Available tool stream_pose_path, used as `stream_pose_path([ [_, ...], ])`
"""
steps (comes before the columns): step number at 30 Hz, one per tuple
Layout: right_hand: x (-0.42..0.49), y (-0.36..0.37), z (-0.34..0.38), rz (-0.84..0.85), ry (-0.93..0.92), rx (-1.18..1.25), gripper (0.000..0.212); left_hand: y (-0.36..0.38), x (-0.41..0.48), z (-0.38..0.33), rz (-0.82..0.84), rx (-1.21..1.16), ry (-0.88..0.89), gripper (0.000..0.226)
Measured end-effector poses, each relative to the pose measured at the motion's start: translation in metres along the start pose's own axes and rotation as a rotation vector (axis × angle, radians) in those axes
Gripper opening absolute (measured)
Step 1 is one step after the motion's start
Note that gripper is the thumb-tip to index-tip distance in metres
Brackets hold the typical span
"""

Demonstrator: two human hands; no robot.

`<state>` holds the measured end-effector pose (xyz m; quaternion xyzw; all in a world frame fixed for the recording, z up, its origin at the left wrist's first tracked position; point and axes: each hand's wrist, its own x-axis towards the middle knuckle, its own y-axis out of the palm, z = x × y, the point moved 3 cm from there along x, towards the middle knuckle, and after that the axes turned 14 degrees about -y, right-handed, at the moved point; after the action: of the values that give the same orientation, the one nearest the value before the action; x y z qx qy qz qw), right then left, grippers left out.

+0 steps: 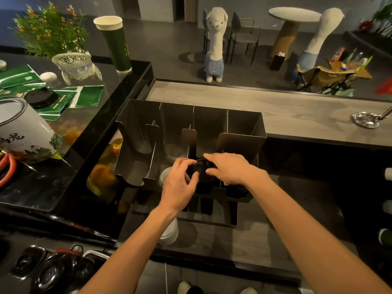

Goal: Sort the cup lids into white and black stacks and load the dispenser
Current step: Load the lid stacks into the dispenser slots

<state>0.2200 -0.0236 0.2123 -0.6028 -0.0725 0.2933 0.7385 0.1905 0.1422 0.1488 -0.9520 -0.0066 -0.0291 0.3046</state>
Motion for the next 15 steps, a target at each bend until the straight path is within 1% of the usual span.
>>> stream_pose_path([
  [3, 0.0027, 0.0013, -0.0002, -0.048, 0.004, -0.043, 0.046, 0.0006, -0.0026, 0.0001, -0.030, 0.010, 0.003, 0.030],
  [4, 0.0037, 0.0029, 0.0004, -0.044, 0.004, -0.063, 0.048, 0.0006, -0.0034, 0.0005, -0.041, 0.022, 0.001, 0.029],
  [8, 0.0063, 0.0055, -0.0011, 0.016, 0.002, -0.146, 0.065, 0.0005, -0.0037, 0.0013, -0.076, 0.010, -0.036, 0.022],
  [12, 0.0088, 0.0009, 0.0003, -0.008, 0.018, -0.152, 0.065, 0.0006, -0.0006, 0.0007, -0.100, 0.002, -0.048, 0.021],
  [15, 0.0093, 0.0025, 0.0024, -0.023, -0.003, -0.159, 0.072, 0.0023, -0.0018, 0.0021, -0.109, 0.002, -0.027, 0.021],
])
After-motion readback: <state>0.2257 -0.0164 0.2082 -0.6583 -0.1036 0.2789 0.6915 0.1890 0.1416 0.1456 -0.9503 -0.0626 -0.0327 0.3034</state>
